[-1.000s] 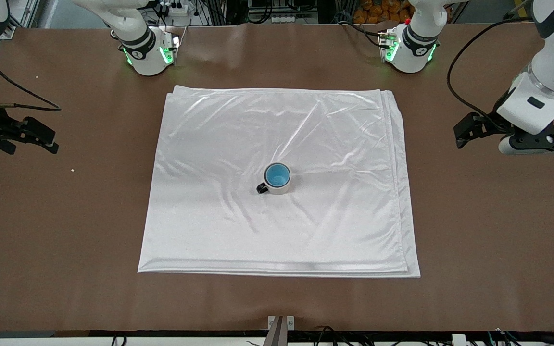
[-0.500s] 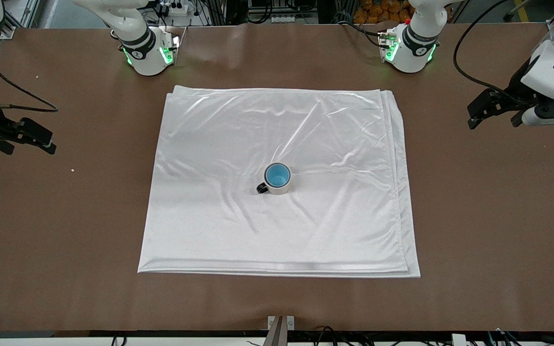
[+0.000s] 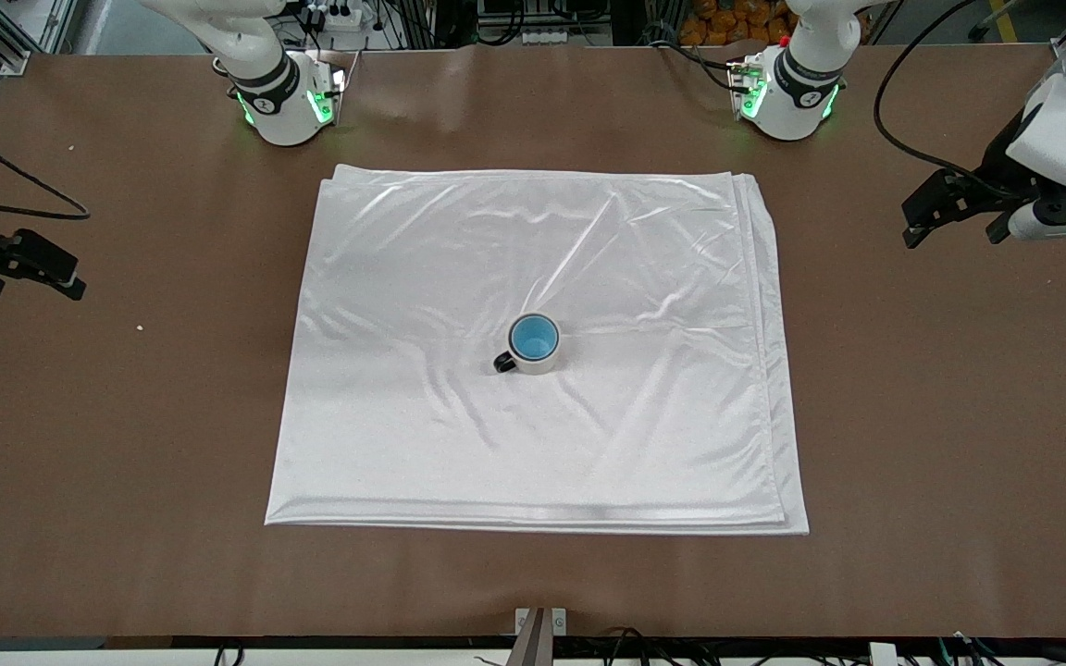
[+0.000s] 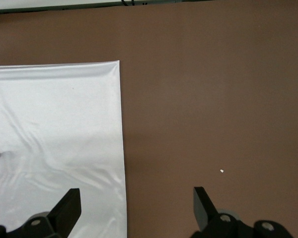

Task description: Place blue cup into white mug on cloth

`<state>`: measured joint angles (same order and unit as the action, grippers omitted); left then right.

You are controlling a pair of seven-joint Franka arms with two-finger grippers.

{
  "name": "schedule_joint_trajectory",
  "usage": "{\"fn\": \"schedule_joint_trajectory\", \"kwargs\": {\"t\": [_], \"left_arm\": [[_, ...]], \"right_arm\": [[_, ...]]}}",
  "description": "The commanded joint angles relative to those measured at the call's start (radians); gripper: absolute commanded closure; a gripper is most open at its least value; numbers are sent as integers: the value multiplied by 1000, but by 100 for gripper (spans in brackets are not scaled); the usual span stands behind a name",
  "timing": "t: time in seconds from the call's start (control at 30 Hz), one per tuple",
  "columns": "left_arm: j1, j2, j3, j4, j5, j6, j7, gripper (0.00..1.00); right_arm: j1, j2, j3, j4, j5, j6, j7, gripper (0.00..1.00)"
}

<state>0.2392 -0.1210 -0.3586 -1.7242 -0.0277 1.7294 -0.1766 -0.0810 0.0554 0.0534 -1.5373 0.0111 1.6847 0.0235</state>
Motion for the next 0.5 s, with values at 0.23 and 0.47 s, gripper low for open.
{"fn": "schedule_joint_trajectory", "kwargs": {"t": [0.23,0.47], "left_arm": [[-108,-12,110,-12,-17,10,48,0],[-271,4,296,-2,-1,10,65,0]], "right_arm": [[-13,-6,8,-3,1,-10,-2,0],[-9,-5,8,-6,0,-33,-7,0]]}}
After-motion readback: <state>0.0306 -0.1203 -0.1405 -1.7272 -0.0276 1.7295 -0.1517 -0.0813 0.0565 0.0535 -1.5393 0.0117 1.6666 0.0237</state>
